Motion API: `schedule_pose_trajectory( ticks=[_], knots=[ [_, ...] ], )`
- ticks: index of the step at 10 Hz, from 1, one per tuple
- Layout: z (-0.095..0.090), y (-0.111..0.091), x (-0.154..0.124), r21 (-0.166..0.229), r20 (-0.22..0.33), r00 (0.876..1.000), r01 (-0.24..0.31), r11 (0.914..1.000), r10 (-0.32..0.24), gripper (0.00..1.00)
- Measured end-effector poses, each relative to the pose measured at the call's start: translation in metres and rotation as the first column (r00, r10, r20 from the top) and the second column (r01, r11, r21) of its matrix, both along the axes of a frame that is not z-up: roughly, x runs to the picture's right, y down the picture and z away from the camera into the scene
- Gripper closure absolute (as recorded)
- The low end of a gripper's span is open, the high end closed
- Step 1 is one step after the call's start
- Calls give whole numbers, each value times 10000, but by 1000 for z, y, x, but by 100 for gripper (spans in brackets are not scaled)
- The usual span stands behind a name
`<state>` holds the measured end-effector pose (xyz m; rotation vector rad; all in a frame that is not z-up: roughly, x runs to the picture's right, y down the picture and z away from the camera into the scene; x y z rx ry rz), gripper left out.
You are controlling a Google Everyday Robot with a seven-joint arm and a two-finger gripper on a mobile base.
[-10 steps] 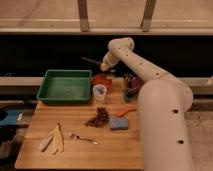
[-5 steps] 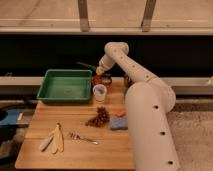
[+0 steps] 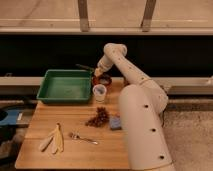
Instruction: Place brush in red bowl
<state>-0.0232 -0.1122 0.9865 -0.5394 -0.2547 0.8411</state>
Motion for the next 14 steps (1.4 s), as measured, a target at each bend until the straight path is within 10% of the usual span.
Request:
schedule_pose_trajectory(
  ticks=[8,14],
  knots=[
    [-2,0,-15,-105,305,9995,101,9999,-98,22],
    [-7,-5,-18,-11,378,9991,174,9998,-173,20]
  ],
)
